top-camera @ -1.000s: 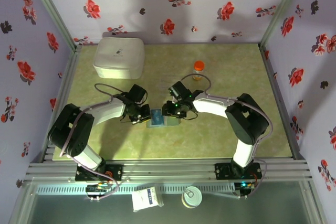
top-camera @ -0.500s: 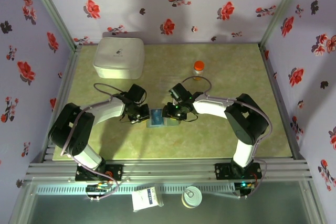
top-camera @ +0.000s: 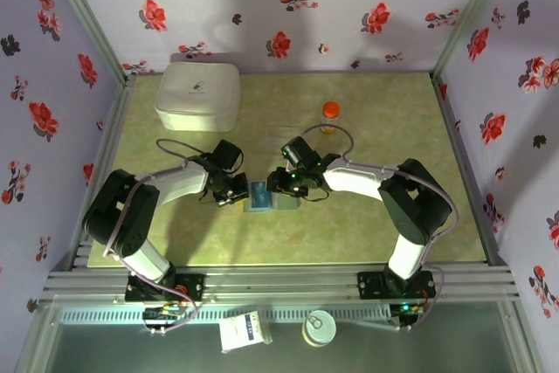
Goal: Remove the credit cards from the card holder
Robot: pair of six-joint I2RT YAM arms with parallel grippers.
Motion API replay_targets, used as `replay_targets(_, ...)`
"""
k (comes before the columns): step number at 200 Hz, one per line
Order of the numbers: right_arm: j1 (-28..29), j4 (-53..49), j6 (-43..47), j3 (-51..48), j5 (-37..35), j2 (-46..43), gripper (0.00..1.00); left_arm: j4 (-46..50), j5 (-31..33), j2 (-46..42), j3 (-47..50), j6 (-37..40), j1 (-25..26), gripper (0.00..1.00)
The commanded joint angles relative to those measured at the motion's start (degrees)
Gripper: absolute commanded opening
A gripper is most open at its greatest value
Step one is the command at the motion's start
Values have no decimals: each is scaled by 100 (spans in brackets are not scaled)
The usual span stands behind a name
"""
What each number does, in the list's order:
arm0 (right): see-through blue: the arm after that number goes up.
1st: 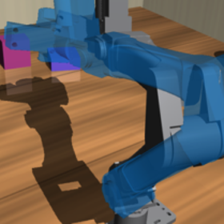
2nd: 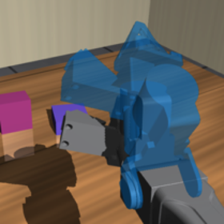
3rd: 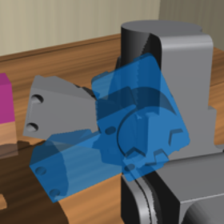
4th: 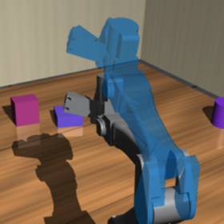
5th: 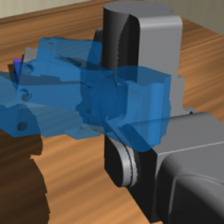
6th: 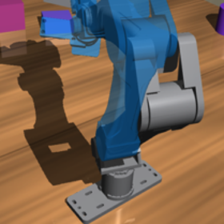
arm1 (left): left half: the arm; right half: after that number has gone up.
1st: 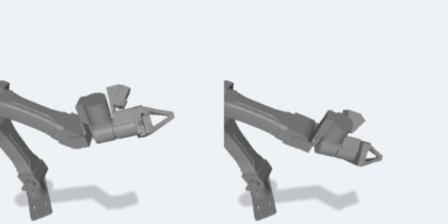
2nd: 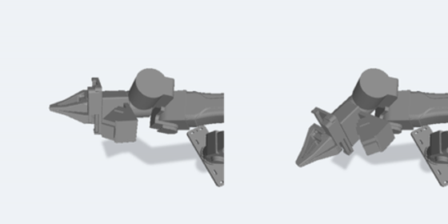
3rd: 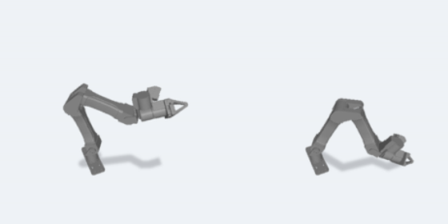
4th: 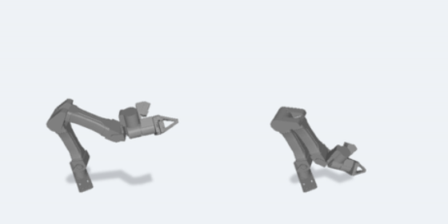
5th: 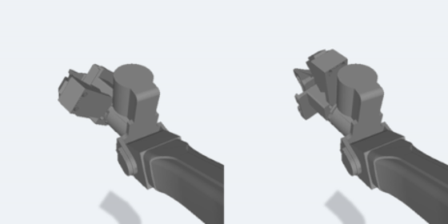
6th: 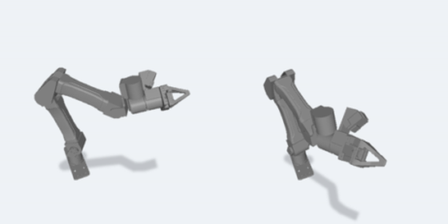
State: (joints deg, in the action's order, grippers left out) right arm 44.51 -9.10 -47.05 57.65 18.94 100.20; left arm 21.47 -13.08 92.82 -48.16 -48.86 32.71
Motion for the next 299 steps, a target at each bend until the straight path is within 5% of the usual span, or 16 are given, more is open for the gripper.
replay_targets(1,40,293,-50,-105,145,-141,42,71,-1,-59,-67,122,-45,4)
replay_targets(117,40,1158,-245,-250,626,245,35,-637,-913,-109,2,-258,-1,4)
replay_targets(299,33,533,-134,-133,331,447,28,-176,-391,30,43,-81,-19,3)
